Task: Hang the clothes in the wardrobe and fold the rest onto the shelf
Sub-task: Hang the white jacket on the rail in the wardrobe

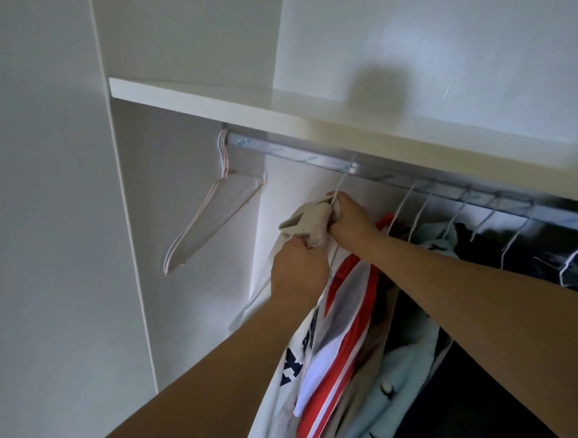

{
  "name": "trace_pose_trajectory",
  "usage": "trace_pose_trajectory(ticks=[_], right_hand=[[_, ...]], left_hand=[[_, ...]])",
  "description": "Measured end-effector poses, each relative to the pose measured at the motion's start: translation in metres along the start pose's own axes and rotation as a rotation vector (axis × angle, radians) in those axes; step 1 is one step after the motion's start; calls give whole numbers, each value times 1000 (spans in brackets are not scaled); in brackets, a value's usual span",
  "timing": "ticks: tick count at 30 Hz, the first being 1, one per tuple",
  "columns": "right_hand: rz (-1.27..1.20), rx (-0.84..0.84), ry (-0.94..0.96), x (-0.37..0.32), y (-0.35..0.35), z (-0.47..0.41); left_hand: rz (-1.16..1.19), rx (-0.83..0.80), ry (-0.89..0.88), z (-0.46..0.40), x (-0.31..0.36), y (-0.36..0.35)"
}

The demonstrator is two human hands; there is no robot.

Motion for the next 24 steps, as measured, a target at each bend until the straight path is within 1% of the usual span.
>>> trace_pose_trajectory(ticks=[4, 8, 10, 12, 15, 17, 19, 22, 24], right_hand=[[-35, 51, -59, 27, 19, -18], [-73, 70, -105, 52, 35, -27], [-83, 67, -143, 62, 41, -28], [-120, -5, -225, 72, 37, -29], [-181, -171, -424, 86, 28, -29], [-197, -257, -475, 94, 23, -30], [-291, -285, -511, 106, 14, -34], [-375, -253, -553, 112, 12, -35], [-366, -254, -567, 110, 20, -31]], left_hand=[[161, -26, 59, -15, 8, -29], [154, -41, 35, -27, 15, -64], [185, -69, 67, -35, 9, -84], [204, -106, 116, -44, 0, -98], [161, -82, 153, -48, -15, -108], [143, -85, 204, -46, -27, -113], [123, -103, 236, -45, -35, -116], [104, -139, 227, -47, -35, -120], [107, -167, 228, -44, -34, -127]])
Point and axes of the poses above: each hand's wrist, its own z-axis away from the middle knuckle, its own y-axis out of the back of the hand, x = y × z, the point moved 5 cm from there along -z, towards the middle knuckle, and after that the axes turned 10 degrees about z, right-handed, at the moved point
